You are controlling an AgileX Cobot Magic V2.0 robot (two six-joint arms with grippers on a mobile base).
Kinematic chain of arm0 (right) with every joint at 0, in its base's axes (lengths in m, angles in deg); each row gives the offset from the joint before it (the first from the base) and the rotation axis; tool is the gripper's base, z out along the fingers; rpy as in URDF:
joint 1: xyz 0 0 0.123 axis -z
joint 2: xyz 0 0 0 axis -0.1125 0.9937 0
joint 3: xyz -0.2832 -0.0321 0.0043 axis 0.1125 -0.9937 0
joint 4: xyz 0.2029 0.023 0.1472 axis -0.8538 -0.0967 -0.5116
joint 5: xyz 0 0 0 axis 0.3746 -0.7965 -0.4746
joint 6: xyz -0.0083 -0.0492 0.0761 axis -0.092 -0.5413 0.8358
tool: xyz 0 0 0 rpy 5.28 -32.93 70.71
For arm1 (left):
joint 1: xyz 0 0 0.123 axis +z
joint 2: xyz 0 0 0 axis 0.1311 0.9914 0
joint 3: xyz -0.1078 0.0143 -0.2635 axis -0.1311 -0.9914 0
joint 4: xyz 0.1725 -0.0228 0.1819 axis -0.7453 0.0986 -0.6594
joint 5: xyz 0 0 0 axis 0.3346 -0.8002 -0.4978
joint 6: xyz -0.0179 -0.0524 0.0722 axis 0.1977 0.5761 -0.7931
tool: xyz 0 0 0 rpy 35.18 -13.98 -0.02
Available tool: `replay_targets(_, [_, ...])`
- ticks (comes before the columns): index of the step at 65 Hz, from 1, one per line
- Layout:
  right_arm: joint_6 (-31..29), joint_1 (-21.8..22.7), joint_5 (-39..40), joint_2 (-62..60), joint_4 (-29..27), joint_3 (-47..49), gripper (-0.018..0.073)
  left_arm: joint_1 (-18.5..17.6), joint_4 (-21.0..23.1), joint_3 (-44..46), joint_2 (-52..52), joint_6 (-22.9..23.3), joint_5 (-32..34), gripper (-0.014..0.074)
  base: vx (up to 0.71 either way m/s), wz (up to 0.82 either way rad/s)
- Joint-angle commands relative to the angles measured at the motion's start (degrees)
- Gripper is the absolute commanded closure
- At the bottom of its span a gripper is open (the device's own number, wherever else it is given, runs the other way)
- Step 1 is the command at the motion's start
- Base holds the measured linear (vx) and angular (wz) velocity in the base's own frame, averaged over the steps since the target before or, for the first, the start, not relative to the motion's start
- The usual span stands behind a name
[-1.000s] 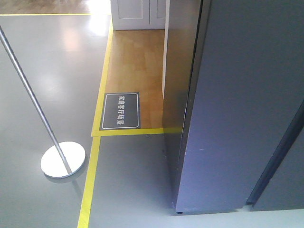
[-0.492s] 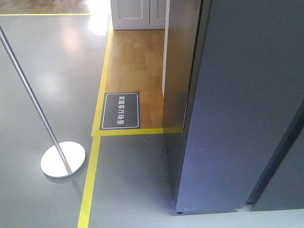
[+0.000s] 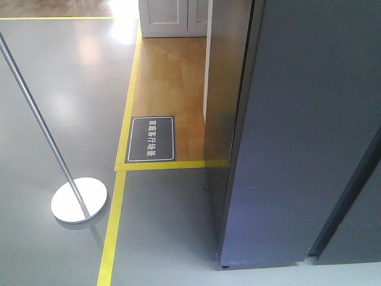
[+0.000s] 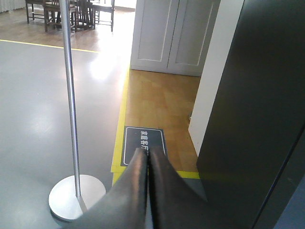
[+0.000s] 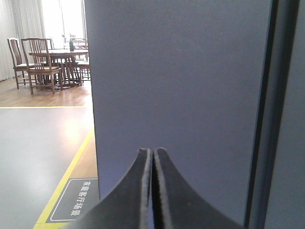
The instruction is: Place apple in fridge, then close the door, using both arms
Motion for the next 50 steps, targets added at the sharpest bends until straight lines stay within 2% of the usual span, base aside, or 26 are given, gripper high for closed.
replay_targets(1, [-0.08, -0.01, 4.39, -0.68, 0.6, 0.13, 0.0562, -0.17, -0.1, 0.95, -0.82, 0.44, 4.03, 0.0602, 0.0, 0.0])
replay_targets(50, [-0.08, -0.01, 4.39, -0.68, 0.6, 0.13, 0.0562, -0.17, -0.1, 0.95, -0.82, 0.44, 4.03, 0.0602, 0.0, 0.0])
